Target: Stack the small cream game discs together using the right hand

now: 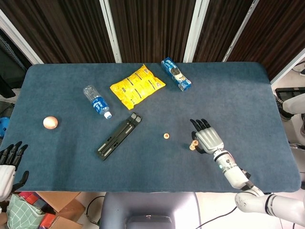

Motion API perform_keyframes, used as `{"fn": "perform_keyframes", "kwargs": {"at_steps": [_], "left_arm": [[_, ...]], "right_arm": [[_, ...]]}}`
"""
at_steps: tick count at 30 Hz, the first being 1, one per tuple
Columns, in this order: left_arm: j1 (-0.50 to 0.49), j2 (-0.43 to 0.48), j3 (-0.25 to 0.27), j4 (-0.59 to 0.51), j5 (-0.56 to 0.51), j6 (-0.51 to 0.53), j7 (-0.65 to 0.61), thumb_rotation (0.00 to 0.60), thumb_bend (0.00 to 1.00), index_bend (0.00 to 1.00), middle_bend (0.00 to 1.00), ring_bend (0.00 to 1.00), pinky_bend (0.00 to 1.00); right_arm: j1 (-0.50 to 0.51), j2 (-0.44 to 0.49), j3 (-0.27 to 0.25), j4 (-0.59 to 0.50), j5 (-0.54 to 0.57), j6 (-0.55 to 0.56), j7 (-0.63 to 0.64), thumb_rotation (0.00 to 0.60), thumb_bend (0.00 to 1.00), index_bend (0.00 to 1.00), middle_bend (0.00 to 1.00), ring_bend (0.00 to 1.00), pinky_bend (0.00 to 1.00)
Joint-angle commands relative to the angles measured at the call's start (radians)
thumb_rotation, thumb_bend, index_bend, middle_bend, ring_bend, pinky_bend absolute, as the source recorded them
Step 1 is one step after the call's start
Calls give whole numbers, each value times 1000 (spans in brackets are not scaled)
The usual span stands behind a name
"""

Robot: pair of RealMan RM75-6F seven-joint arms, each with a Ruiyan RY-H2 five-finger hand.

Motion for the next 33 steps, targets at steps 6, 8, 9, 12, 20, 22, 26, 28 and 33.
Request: {"fn": "perform_keyframes", "kwargs": {"at_steps": [6, 8, 9, 12, 20, 22, 26, 28, 33], "left_arm": [[1, 2, -1, -1, -1, 3, -4, 600, 425, 12, 0, 0, 129], [2, 3, -1, 0, 0, 5, -7, 600, 425, 12, 0, 0, 129], [2, 4, -1, -1, 0, 6, -7, 600, 425, 12, 0, 0, 129], [3, 5, 0, -1, 1, 7, -9, 600, 425, 12, 0, 0, 129], [3, 4, -2, 0, 2, 11, -10, 600, 425, 9, 0, 0, 129], [3, 3, -2, 2, 0, 10, -10, 600, 425, 9, 0, 0, 128], [2, 1, -4, 3, -3, 9, -10, 600, 425, 8, 0, 0, 129], [3, 1, -4, 2, -3, 9, -10, 600, 425, 8, 0, 0, 129], [2, 2, -4, 2, -3, 8, -9, 600, 426, 9, 0, 0, 129]], "right_arm": [[-2, -30, -3, 48, -7, -18, 7, 600, 458, 643, 38, 0, 0], [-1, -36, -1, 51, -6, -19, 3, 600, 458, 641, 38, 0, 0], [-1, -37, 0, 52, -5, -20, -1, 600, 458, 639, 38, 0, 0], [0, -41, 2, 54, 0, -21, -11, 600, 458, 622, 38, 0, 0], [2, -42, 2, 53, 12, -33, -29, 600, 458, 488, 37, 0, 0], [3, -39, 2, 51, 14, -35, -32, 600, 458, 460, 34, 0, 0], [1, -25, 1, 38, 11, -41, -27, 600, 458, 424, 25, 0, 0], [-2, -18, 6, 30, 8, -37, -11, 600, 458, 410, 21, 0, 0], [-5, -3, 28, 22, 11, -36, 38, 600, 458, 394, 19, 0, 0]]}}
